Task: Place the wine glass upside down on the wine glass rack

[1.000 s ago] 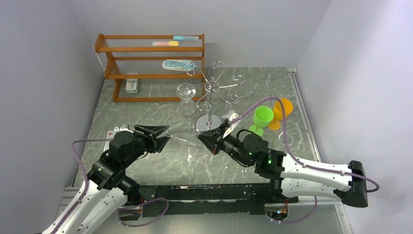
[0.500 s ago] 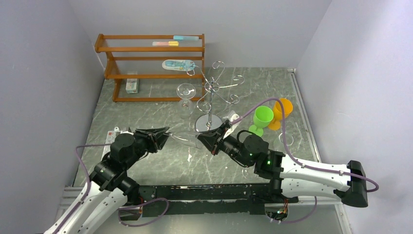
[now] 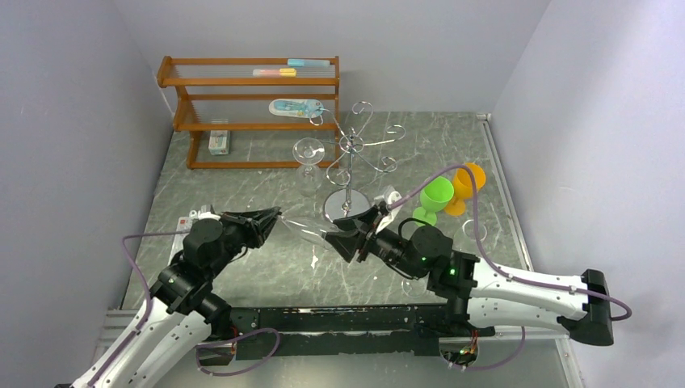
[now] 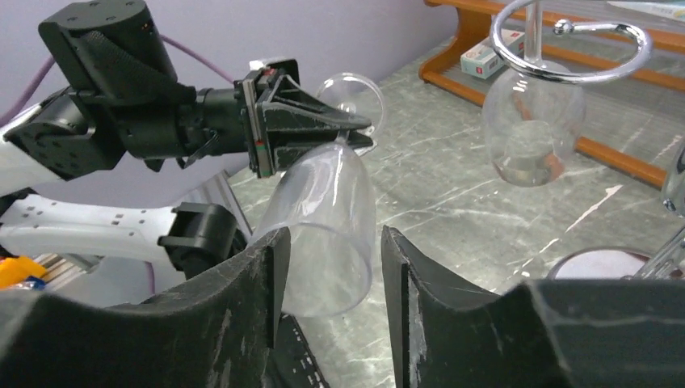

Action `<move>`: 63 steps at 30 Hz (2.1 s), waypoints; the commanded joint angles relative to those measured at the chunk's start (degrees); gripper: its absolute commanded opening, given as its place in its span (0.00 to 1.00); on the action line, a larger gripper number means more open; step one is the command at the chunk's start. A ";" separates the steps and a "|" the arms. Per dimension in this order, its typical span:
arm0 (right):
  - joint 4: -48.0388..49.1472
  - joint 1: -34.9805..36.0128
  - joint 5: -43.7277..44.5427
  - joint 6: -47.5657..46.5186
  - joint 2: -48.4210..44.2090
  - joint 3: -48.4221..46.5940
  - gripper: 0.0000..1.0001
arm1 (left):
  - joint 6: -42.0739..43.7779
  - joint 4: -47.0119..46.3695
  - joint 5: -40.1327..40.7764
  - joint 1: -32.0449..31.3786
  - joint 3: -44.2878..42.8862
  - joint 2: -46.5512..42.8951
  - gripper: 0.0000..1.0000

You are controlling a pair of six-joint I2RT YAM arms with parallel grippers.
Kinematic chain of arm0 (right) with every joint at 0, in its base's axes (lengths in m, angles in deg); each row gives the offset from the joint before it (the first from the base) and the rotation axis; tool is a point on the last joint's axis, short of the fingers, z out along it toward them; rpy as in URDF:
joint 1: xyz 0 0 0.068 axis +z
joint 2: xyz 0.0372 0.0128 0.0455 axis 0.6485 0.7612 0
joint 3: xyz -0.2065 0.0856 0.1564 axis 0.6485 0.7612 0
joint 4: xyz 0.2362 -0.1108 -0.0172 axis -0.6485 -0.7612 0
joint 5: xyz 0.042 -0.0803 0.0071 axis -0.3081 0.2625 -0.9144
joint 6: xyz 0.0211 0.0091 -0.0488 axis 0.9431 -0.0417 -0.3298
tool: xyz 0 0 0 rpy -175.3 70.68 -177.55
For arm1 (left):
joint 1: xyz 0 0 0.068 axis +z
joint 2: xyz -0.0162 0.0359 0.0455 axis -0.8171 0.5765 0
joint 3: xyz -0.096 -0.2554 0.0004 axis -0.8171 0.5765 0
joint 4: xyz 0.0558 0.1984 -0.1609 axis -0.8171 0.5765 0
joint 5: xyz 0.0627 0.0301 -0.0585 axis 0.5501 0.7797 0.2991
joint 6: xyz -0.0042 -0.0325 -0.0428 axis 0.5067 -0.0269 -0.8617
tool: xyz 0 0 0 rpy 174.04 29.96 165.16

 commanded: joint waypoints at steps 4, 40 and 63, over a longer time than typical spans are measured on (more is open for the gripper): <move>-11.19 0.44 0.27 1.94 -7.56 -0.99 0.68 | 14.16 -0.44 9.49 -0.06 -4.68 -0.39 0.05; -8.49 0.50 -15.15 9.71 22.39 -27.85 0.72 | 77.43 -16.37 -15.25 -0.08 -14.66 -6.17 0.05; -0.93 0.49 -13.05 7.46 23.67 -26.60 0.31 | 77.39 -23.79 -30.08 -0.05 -13.05 -2.52 0.05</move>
